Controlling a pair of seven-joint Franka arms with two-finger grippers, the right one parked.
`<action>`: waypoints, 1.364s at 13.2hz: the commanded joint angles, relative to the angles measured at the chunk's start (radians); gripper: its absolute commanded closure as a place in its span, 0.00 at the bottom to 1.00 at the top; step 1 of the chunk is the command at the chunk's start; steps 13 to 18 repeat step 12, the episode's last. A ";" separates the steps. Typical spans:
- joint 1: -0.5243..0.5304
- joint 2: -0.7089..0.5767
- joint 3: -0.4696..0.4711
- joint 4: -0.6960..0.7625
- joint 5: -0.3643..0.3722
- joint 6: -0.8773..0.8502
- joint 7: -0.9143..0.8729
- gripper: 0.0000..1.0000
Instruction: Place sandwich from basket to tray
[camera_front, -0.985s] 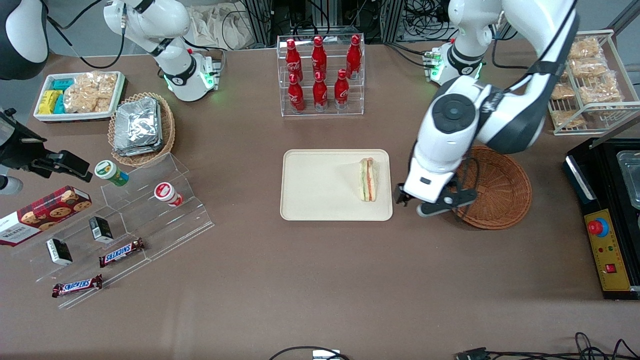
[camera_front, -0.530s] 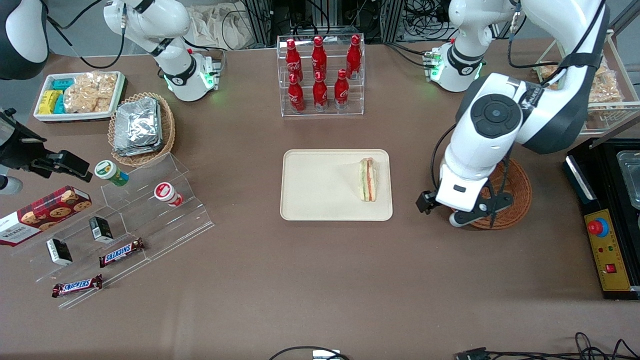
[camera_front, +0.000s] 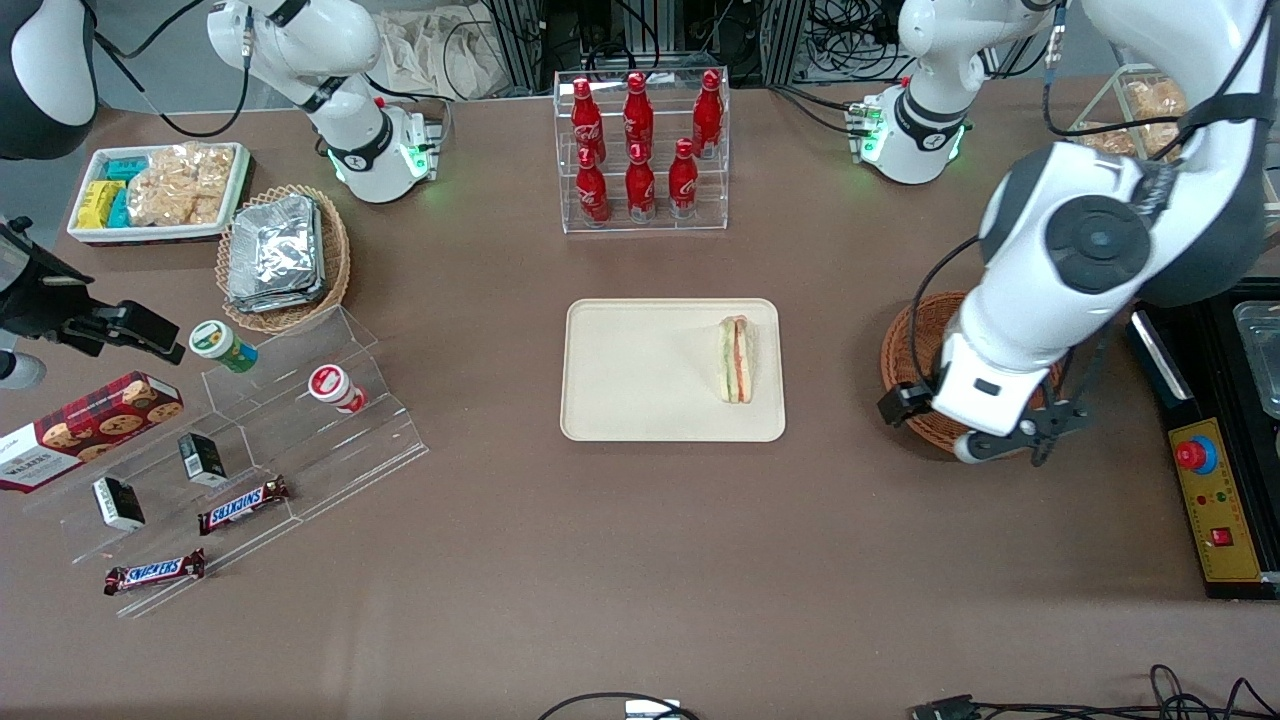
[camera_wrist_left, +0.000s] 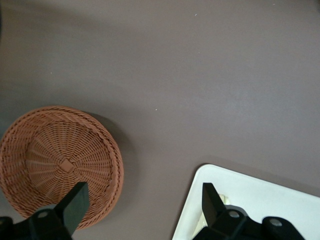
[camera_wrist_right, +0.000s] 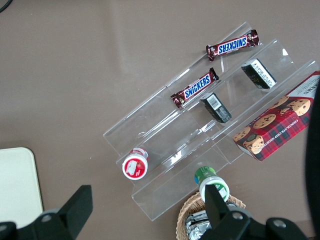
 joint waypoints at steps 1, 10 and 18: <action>-0.029 -0.094 0.127 0.001 -0.111 -0.040 0.140 0.00; -0.143 -0.320 0.488 -0.034 -0.194 -0.261 0.612 0.00; -0.143 -0.350 0.492 -0.065 -0.194 -0.261 0.630 0.00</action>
